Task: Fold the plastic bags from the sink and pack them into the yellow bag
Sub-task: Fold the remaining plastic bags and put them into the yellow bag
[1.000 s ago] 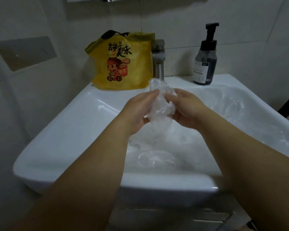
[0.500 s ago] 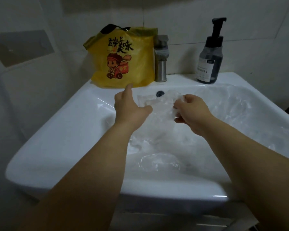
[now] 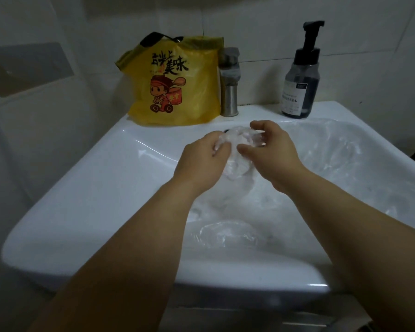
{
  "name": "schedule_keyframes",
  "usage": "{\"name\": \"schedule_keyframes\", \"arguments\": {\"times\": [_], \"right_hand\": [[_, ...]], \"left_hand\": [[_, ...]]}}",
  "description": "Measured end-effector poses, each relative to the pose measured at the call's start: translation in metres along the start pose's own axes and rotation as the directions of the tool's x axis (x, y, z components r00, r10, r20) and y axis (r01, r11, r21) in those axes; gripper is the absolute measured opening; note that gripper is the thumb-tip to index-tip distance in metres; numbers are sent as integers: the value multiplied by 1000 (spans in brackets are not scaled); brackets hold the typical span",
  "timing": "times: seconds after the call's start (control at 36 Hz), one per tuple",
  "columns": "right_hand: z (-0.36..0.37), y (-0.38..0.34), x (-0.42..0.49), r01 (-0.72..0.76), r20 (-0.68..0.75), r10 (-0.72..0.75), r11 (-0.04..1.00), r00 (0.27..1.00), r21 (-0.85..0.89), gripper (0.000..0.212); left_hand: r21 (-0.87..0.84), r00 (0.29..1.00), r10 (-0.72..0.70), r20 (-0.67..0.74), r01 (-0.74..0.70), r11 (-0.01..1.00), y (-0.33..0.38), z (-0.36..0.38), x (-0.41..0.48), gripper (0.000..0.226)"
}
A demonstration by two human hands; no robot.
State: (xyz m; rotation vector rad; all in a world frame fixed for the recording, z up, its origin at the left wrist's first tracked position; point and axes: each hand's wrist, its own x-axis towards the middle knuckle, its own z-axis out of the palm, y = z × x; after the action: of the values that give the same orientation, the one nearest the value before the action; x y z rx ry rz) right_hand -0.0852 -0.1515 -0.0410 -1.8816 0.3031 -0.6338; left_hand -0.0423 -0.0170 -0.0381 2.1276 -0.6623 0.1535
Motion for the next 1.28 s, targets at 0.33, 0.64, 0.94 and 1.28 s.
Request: {"name": "schedule_keyframes", "arguments": {"times": [0.33, 0.64, 0.94, 1.28], "right_hand": [[-9, 9, 7, -229, -52, 224, 927, 973, -296, 38], [-5, -1, 4, -162, 35, 159, 984, 987, 75, 33], [-8, -13, 2, -184, 42, 180, 918, 983, 353, 12], [-11, -6, 3, -381, 165, 347, 886, 923, 265, 20]], "left_hand": [[136, 932, -66, -355, 122, 983, -21, -7, 16, 31], [-26, 964, -241, 115, 246, 969, -14, -2, 7, 32], [-698, 856, -398, 328, 504, 508, -1, -12, 14, 34], [-566, 865, -426, 267, 498, 657, -18, -8, 20, 12]]}}
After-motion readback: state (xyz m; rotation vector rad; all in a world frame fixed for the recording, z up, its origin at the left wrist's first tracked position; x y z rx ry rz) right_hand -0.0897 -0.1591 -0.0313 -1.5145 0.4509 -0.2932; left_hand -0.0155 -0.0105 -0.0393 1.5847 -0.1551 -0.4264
